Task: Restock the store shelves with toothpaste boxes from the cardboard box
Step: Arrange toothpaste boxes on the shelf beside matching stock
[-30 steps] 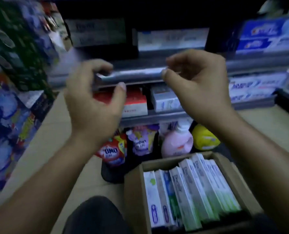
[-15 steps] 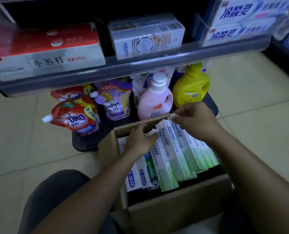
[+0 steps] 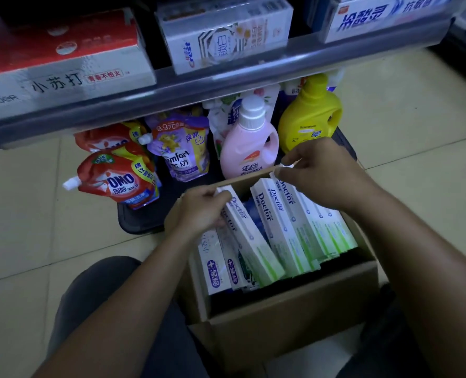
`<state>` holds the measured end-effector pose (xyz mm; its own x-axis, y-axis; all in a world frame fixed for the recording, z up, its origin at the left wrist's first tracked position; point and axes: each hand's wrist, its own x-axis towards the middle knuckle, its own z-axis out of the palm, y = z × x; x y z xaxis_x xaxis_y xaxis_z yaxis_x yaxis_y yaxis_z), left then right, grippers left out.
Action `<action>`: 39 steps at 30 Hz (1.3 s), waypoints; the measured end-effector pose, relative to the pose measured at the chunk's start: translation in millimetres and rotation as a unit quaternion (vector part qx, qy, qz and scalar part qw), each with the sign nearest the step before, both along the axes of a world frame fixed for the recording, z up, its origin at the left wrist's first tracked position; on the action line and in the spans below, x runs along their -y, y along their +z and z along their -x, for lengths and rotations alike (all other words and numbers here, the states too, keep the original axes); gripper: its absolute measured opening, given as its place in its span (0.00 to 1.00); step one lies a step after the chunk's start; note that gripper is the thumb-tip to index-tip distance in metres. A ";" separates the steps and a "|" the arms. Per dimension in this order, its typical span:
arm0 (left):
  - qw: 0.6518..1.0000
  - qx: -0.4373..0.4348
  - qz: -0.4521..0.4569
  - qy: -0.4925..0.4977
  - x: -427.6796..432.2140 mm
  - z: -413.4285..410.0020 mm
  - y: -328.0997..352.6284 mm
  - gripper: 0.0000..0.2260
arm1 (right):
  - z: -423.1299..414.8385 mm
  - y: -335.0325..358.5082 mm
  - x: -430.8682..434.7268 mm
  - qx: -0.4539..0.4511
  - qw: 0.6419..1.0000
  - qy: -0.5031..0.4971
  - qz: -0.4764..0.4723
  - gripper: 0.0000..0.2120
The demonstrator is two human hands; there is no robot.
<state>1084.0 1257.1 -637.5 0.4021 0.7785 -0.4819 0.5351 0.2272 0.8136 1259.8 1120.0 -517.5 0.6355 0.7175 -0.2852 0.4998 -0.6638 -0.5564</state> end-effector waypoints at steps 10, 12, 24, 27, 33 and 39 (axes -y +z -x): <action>0.962 0.190 0.098 0.168 -22.3 -13.8 53.8 0.11 | 17.3 12.0 14.2 -0.151 0.982 0.095 -0.067 0.23; 0.951 0.212 0.141 0.175 -19.9 -21.0 57.1 0.12 | 10.3 15.0 17.5 -0.127 0.989 0.057 -0.055 0.27; 0.989 0.023 -0.018 -0.143 18.0 -62.7 1.6 0.09 | -32.8 36.2 30.6 -0.216 0.930 -0.133 -0.268 0.08; 0.985 -0.001 0.005 -0.174 17.9 -74.6 1.4 0.19 | -31.3 37.0 31.9 -0.233 0.926 -0.134 -0.266 0.07; 0.983 0.002 0.039 -0.178 13.9 -58.0 -5.2 0.17 | -26.9 38.6 37.1 -0.254 0.919 -0.130 -0.271 0.07; 0.964 0.018 0.063 -0.258 7.3 -14.7 2.7 0.21 | -24.6 37.8 38.4 -0.268 0.920 -0.127 -0.256 0.09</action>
<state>1098.7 1249.8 -634.8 0.7385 0.4064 -0.5380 0.5751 0.0369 0.8173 1284.4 1081.6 -479.7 0.6676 0.6926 -0.2731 -0.0734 -0.3038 -0.9499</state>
